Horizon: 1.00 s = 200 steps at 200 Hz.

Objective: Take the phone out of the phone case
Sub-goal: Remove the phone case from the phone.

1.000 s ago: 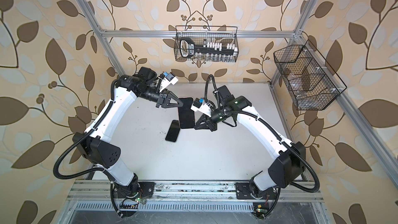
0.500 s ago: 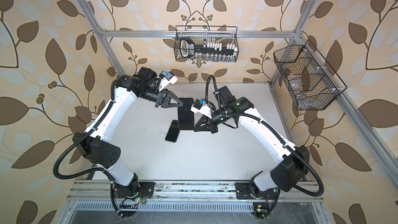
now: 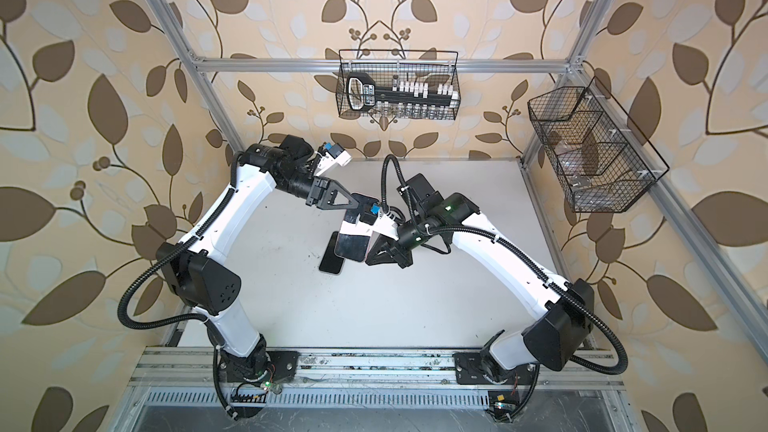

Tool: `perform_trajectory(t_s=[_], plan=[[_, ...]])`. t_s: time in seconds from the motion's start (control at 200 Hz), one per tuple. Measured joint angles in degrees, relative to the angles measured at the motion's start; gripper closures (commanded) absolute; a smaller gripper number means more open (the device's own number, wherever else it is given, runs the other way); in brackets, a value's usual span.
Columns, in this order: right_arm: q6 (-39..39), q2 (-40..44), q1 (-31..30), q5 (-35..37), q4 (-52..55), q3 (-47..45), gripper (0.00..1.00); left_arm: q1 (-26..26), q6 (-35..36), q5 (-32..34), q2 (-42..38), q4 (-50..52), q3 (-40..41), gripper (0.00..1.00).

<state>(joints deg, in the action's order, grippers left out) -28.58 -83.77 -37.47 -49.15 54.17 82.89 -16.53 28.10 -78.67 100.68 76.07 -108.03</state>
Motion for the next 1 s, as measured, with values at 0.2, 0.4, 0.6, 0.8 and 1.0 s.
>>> perform_trajectory(t_s=[0.2,0.4,0.6,0.8,1.0], plan=[[0.2,0.0,-0.1,0.7,-0.5,0.0,0.85,0.0,0.0,0.1,0.0,0.0,0.0,1.0],[1.1,0.0,0.7,-0.3,-1.5,-1.0,0.65,0.1,0.0,0.5,0.0,-1.6,0.0,1.0],[5.3,4.0,7.6,-6.9,-9.9,-9.9,0.47,0.1,-6.4,3.1,-1.0,-12.4,1.7,1.0],[16.9,11.9,16.0,-12.3,-25.2,-21.4,0.41,0.1,-23.3,7.3,-6.1,-33.0,10.6,1.0],[27.3,13.4,19.1,-11.9,-37.3,-26.2,0.31,0.1,-38.3,13.3,-8.2,-47.8,13.0,1.0]])
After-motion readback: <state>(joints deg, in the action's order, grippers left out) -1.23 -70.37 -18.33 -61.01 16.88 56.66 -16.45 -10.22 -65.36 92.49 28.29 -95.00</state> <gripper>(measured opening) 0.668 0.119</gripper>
